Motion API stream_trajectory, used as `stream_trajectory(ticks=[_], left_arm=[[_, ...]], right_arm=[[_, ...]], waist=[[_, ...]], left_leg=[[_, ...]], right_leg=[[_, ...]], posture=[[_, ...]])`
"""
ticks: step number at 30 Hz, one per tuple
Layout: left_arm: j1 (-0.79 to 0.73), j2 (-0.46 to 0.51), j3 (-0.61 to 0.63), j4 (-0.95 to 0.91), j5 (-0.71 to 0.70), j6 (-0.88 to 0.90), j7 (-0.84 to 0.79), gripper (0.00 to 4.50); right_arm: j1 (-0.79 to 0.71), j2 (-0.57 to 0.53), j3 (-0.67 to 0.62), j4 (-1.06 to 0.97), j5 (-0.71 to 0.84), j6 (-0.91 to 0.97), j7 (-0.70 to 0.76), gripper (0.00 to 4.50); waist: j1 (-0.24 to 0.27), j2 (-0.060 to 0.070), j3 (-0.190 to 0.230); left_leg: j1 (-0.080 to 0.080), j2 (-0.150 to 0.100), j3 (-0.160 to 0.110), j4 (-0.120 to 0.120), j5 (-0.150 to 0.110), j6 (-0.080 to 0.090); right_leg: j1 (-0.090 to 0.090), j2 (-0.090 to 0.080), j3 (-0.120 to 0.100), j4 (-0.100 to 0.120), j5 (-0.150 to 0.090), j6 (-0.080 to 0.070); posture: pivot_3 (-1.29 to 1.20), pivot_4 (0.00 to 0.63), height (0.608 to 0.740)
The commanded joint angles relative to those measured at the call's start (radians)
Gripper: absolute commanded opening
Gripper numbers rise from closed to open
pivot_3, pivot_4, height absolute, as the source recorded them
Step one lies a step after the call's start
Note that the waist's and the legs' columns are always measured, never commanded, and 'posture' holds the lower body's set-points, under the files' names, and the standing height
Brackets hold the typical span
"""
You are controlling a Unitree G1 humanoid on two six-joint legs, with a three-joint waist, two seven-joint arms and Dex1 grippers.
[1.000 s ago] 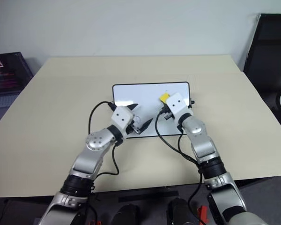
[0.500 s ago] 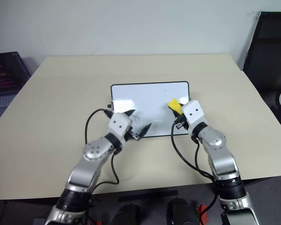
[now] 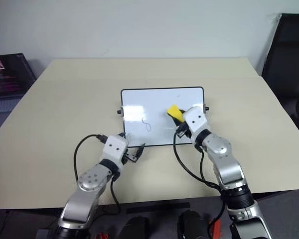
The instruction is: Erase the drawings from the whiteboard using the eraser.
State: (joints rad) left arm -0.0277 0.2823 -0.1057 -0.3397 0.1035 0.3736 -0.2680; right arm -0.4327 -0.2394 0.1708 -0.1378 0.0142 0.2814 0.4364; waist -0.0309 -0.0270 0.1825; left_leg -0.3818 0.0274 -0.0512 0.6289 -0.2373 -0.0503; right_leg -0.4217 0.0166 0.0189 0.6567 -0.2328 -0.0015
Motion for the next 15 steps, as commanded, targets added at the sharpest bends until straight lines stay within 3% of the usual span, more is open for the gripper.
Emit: stream_trajectory(ticks=[1, 6, 15], left_arm=[[0.001, 0.0, 0.01, -0.043, 0.005, -0.013, 0.011, 4.5], [-0.025, 0.002, 0.015, -0.017, 0.002, -0.016, 0.008, 4.5], [-0.034, -0.001, 0.007, -0.008, 0.004, -0.015, 0.007, 4.5]], right_arm=[[-0.035, 0.017, 0.015, -0.006, 0.003, -0.045, 0.008, 1.17], [-0.082, 0.057, 0.048, 0.063, -0.023, -0.098, -0.011, 1.17], [-0.278, 0.169, 0.098, 0.384, -0.127, -0.292, -0.104, 1.17]], waist=[[0.0, 0.0, 0.0], [0.0, 0.0, 0.0], [-0.001, 0.0, 0.0]], left_leg=[[0.0, 0.0, 0.0, 0.0, 0.0, 0.0], [0.0, 0.0, 0.0, 0.0, 0.0, 0.0], [0.0, 0.0, 0.0, 0.0, 0.0, 0.0]], right_leg=[[0.0, 0.0, 0.0, 0.0, 0.0, 0.0], [0.0, 0.0, 0.0, 0.0, 0.0, 0.0], [0.0, 0.0, 0.0, 0.001, 0.0, 0.0]], posture=[[0.0, 0.15, 0.74], [0.0, 0.15, 0.74], [0.0, 0.15, 0.74]])
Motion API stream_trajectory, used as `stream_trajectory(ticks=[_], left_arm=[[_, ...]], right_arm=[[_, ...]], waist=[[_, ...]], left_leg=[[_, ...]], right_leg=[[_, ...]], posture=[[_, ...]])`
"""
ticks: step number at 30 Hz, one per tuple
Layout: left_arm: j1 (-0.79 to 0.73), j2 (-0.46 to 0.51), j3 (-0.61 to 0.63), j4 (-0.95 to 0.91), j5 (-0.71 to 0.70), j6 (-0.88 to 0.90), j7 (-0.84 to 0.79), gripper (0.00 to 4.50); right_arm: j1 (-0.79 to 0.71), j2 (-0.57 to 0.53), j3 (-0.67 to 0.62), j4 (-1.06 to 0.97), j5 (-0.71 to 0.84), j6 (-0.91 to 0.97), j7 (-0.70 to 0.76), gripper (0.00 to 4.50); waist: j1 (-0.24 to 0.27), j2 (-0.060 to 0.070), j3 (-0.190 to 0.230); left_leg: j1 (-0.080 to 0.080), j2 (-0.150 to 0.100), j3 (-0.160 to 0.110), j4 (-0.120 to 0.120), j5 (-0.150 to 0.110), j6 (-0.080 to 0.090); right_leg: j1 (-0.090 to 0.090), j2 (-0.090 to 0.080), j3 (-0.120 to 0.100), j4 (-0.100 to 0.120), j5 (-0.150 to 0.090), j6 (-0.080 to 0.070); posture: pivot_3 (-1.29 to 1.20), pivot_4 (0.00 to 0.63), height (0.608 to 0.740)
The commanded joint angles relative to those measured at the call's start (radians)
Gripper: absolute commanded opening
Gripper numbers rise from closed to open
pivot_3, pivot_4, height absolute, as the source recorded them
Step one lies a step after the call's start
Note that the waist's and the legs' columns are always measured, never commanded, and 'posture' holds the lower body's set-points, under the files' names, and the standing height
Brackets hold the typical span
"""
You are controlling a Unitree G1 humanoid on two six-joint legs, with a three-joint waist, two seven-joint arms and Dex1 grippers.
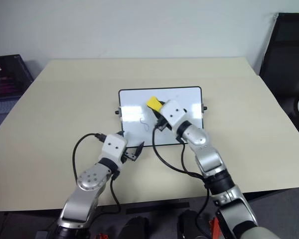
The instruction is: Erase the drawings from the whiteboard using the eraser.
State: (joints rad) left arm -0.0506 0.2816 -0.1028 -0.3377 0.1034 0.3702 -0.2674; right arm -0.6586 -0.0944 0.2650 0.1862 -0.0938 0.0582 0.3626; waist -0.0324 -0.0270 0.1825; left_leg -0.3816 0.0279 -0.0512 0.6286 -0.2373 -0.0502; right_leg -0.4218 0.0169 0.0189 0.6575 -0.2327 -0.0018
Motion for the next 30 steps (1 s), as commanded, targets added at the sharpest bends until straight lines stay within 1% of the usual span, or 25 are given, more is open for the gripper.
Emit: stream_trajectory(ticks=[1, 5, 11, 17, 23, 30], left_arm=[[-0.015, 0.0, 0.005, -0.009, 0.004, -0.012, 0.007, 4.5], [-0.017, 0.007, 0.019, -0.011, 0.009, -0.011, 0.014, 4.5], [-0.003, 0.021, 0.047, -0.019, 0.009, -0.008, 0.022, 4.5], [-0.012, 0.032, 0.074, -0.015, 0.006, -0.004, 0.033, 4.5], [-0.024, 0.046, 0.107, -0.02, 0.004, 0.004, 0.036, 4.5], [-0.027, 0.04, 0.106, -0.018, 0.007, 0.01, 0.047, 4.5]], right_arm=[[-0.067, 0.031, 0.004, 0.087, -0.026, -0.084, -0.036, 1.17], [-0.139, 0.054, 0.015, 0.215, -0.069, -0.141, -0.073, 1.17], [-0.136, 0.062, 0.028, 0.281, -0.098, -0.174, -0.075, 1.17], [-0.091, 0.041, 0.051, 0.265, -0.105, -0.162, -0.022, 1.17], [-0.049, 0.009, 0.105, 0.256, -0.135, -0.086, 0.075, 1.17], [-0.049, -0.004, 0.104, 0.232, -0.139, -0.042, 0.089, 1.17]], waist=[[0.0, 0.0, 0.0], [0.0, 0.0, 0.0], [0.0, 0.0, 0.0], [0.0, 0.0, 0.0], [0.0, 0.0, 0.0], [0.0, 0.0, 0.0]], left_leg=[[0.0, 0.0, 0.0, 0.0, 0.0, 0.0], [0.0, 0.0, 0.0, 0.0, 0.0, 0.0], [0.0, 0.0, 0.0, 0.0, 0.0, 0.0], [0.0, 0.0, 0.0, 0.0, 0.0, 0.0], [0.0, 0.0, -0.001, 0.0, 0.0, 0.0], [0.002, 0.0, -0.001, 0.001, 0.0, 0.0]], right_leg=[[0.0, 0.0, 0.0, 0.0, 0.0, 0.0], [0.0, 0.0, 0.0, 0.0, 0.0, 0.0], [0.0, 0.0, 0.001, 0.0, 0.0, 0.0], [0.0, 0.0, 0.001, 0.001, 0.0, 0.0], [0.0, 0.0, 0.001, 0.001, 0.0, 0.0], [0.001, 0.0, 0.0, 0.003, 0.0, 0.0]], posture=[[0.0, 0.15, 0.74], [0.0, 0.15, 0.74], [0.0, 0.15, 0.74], [0.0, 0.15, 0.74], [0.0, 0.15, 0.74], [0.0, 0.15, 0.74]])
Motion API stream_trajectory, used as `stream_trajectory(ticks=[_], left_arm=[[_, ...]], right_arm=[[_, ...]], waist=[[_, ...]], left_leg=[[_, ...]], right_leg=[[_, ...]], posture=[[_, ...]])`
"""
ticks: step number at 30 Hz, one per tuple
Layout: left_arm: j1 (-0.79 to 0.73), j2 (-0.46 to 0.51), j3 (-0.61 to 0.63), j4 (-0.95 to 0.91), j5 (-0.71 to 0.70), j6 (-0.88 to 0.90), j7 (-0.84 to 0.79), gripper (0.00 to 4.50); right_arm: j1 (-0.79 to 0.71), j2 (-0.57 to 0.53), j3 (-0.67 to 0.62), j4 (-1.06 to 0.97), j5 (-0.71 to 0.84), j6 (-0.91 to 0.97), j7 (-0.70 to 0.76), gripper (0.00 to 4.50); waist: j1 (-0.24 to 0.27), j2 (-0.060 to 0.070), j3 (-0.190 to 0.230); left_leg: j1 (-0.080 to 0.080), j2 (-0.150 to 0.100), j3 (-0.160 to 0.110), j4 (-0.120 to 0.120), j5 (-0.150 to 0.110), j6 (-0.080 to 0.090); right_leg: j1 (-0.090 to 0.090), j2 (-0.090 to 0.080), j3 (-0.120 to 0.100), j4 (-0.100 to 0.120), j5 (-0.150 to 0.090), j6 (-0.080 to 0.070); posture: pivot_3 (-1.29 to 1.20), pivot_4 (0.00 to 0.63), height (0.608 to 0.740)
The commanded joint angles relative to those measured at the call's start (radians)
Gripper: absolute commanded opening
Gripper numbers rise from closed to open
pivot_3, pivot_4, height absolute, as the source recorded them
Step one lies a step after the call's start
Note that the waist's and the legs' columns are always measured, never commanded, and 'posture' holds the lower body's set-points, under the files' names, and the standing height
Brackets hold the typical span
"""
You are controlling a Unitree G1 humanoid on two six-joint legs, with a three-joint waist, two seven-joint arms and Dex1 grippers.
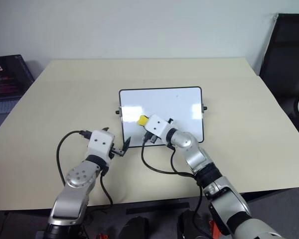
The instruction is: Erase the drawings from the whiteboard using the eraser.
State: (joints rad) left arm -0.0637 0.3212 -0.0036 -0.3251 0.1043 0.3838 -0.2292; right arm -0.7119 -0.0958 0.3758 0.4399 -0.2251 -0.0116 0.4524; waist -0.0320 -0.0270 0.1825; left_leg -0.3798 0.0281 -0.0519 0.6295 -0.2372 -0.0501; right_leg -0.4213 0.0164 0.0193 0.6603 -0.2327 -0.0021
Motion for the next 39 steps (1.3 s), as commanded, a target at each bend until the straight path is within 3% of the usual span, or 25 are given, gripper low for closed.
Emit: stream_trajectory(ticks=[1, 14, 20, 39], left_arm=[[-0.015, -0.001, 0.006, -0.032, 0.005, -0.002, 0.009, 4.5], [-0.035, 0.008, 0.009, -0.005, -0.006, -0.009, -0.008, 4.5], [-0.029, 0.015, 0.017, 0.005, -0.009, -0.02, -0.013, 4.5], [-0.049, 0.032, 0.029, 0.046, -0.012, -0.047, -0.037, 4.5]], right_arm=[[0.006, -0.003, -0.009, -0.029, -0.007, 0.034, -0.001, 1.17], [0.174, -0.119, -0.019, -0.233, -0.008, 0.146, 0.048, 1.17], [0.168, -0.149, -0.037, -0.229, 0.001, 0.156, 0.053, 1.17], [0.017, -0.011, 0.0, -0.068, -0.007, 0.071, -0.005, 1.17]], waist=[[0.0, 0.0, 0.0], [0.004, -0.001, 0.0], [0.004, -0.001, 0.0], [-0.002, -0.001, 0.0]], left_leg=[[0.0, 0.0, 0.0, 0.0, 0.0, 0.0], [0.0, -0.001, 0.0, 0.001, 0.0, 0.0], [0.001, -0.001, -0.001, 0.001, 0.0, 0.0], [0.001, 0.0, 0.0, 0.001, 0.001, 0.0]], right_leg=[[0.0, 0.0, 0.0, 0.0, 0.0, 0.0], [0.001, 0.0, 0.0, -0.001, 0.0, 0.0], [0.001, 0.0, -0.001, 0.001, 0.0, 0.0], [0.0, 0.0, -0.001, 0.001, 0.0, 0.0]], posture=[[0.0, 0.15, 0.74], [0.0, 0.15, 0.74], [0.0, 0.15, 0.74], [0.0, 0.15, 0.74]])
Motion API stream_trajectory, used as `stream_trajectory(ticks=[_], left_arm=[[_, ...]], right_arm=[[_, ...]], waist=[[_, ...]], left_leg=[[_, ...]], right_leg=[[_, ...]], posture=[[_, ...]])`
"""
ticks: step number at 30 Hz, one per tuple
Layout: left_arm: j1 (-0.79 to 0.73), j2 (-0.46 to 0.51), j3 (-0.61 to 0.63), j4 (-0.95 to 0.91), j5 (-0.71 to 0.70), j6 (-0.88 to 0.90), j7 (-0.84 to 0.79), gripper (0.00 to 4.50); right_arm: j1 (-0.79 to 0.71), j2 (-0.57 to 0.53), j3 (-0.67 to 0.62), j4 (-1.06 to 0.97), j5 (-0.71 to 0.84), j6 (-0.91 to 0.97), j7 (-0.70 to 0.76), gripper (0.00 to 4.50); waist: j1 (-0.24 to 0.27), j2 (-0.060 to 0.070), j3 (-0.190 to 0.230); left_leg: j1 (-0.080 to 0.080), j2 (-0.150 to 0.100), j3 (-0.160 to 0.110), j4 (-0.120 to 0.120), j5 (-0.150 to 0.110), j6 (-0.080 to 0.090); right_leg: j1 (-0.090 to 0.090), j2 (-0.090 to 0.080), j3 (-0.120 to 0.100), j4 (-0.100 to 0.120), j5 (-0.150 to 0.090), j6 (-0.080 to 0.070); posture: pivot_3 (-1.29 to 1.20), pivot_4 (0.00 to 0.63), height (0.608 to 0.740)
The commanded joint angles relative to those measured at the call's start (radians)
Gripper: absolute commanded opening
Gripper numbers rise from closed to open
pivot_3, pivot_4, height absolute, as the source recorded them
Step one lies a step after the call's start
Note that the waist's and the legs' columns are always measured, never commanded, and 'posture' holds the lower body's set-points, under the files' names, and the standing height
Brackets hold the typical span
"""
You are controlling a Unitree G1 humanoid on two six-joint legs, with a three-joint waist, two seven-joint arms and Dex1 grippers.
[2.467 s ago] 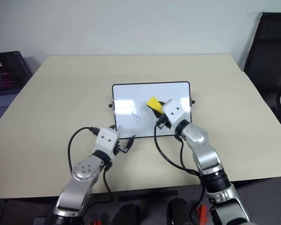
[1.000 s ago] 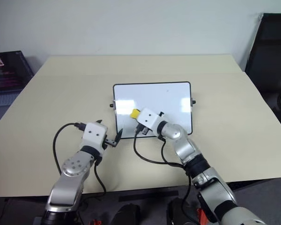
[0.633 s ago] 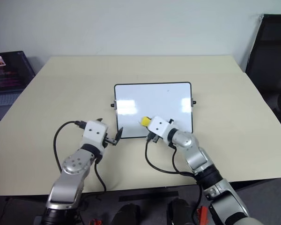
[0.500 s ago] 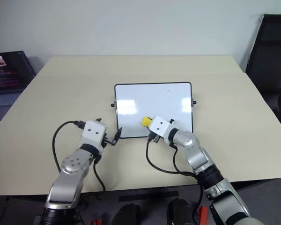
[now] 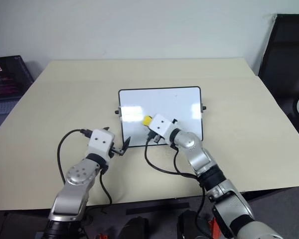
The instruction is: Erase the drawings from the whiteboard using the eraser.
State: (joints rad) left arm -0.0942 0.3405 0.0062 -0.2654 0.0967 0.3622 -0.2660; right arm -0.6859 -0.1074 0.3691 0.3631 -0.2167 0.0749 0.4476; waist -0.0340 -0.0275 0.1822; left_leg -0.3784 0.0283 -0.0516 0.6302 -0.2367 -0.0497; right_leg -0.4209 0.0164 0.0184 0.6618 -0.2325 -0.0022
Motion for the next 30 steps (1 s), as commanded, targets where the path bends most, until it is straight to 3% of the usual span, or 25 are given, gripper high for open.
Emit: stream_trajectory(ticks=[1, 30], left_arm=[[-0.018, 0.014, 0.02, -0.014, -0.005, -0.026, 0.0, 4.5], [-0.016, 0.031, 0.036, 0.015, -0.001, -0.055, 0.01, 4.5]], right_arm=[[-0.005, -0.005, 0.012, 0.01, -0.022, -0.017, 0.003, 1.17], [0.167, -0.133, 0.029, -0.124, -0.062, 0.002, 0.069, 1.17]], waist=[[0.0, 0.0, 0.0], [0.005, 0.0, 0.0]], left_leg=[[0.0, 0.0, 0.0, 0.0, 0.0, 0.0], [0.0, -0.001, 0.0, 0.0, 0.0, 0.0]], right_leg=[[0.0, 0.0, 0.0, 0.0, 0.0, 0.0], [0.001, 0.0, 0.0, -0.001, 0.0, 0.0]], posture=[[0.0, 0.15, 0.74], [0.0, 0.15, 0.74]])
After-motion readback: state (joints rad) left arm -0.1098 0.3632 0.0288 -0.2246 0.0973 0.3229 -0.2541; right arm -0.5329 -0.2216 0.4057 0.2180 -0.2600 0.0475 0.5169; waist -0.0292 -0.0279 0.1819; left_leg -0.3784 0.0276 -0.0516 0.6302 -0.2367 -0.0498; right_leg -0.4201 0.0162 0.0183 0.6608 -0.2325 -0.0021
